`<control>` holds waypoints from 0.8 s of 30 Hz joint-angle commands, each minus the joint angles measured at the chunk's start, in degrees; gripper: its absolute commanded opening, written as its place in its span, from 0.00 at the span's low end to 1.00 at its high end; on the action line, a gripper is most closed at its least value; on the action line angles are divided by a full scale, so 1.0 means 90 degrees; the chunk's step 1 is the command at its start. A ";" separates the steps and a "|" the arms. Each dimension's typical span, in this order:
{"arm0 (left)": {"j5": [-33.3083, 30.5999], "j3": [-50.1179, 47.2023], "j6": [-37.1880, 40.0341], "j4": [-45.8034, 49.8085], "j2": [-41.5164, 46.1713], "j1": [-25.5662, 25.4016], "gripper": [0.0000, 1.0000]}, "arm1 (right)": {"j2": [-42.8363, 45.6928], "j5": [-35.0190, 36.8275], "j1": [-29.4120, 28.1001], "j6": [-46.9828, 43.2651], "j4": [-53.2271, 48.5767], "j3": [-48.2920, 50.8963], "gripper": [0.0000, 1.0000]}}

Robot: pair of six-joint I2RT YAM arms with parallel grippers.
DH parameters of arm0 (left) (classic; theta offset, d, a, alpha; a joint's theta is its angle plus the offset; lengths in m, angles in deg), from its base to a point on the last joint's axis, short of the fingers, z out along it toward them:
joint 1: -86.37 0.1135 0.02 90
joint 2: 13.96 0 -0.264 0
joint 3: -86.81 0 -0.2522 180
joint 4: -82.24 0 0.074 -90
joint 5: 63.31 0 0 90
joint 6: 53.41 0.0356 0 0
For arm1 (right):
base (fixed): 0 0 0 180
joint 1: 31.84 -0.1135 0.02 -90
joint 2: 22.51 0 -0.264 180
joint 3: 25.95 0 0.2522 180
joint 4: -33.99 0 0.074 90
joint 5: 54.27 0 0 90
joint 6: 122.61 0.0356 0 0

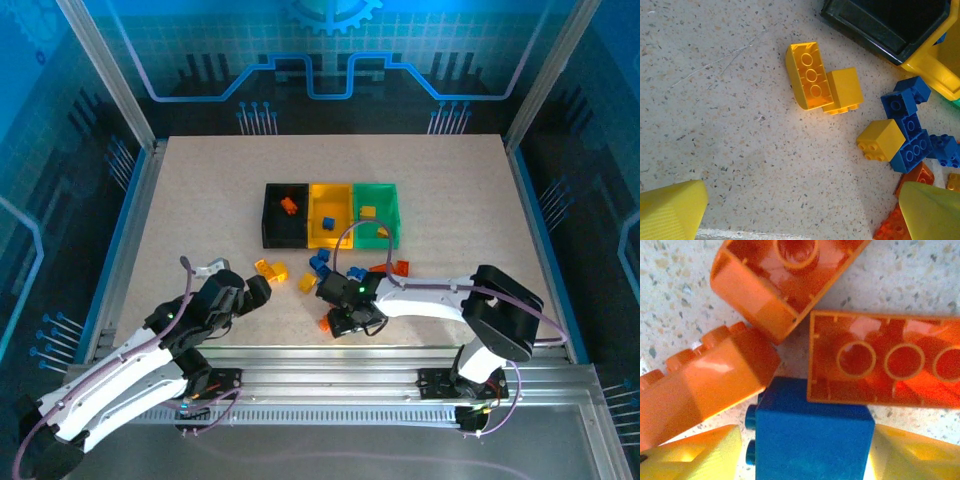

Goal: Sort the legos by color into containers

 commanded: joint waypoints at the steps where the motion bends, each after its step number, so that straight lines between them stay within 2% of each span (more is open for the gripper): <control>1: -0.0054 -0.0138 -0.0088 -0.0004 0.0011 0.0057 0.99 | -0.0068 0.0232 0.0129 0.0006 0.0261 -0.0031 0.66; 8: -0.0030 -0.0148 -0.0007 -0.0088 -0.0041 0.0079 0.99 | 0.0111 0.0201 0.0292 -0.0112 0.0228 0.0057 0.43; 11: -0.0009 -0.0134 0.0016 -0.0116 -0.0087 0.0095 0.99 | 0.0462 0.0165 0.0278 -0.0146 0.0011 0.0256 0.37; 16: 0.0034 -0.0129 0.0091 -0.0268 -0.0168 0.0088 0.99 | 0.1447 0.0277 0.0393 -0.0397 -0.0594 0.0134 0.36; 19: 0.0085 -0.0085 0.0111 -0.0349 -0.0272 0.0100 0.99 | 0.1731 0.0359 0.0769 -0.0776 -0.0739 -0.0515 0.37; 24: 0.0237 0.0054 0.0215 -0.0476 -0.0583 0.0099 0.99 | 0.0887 0.0313 0.1588 -0.1258 -0.0518 -0.1767 0.38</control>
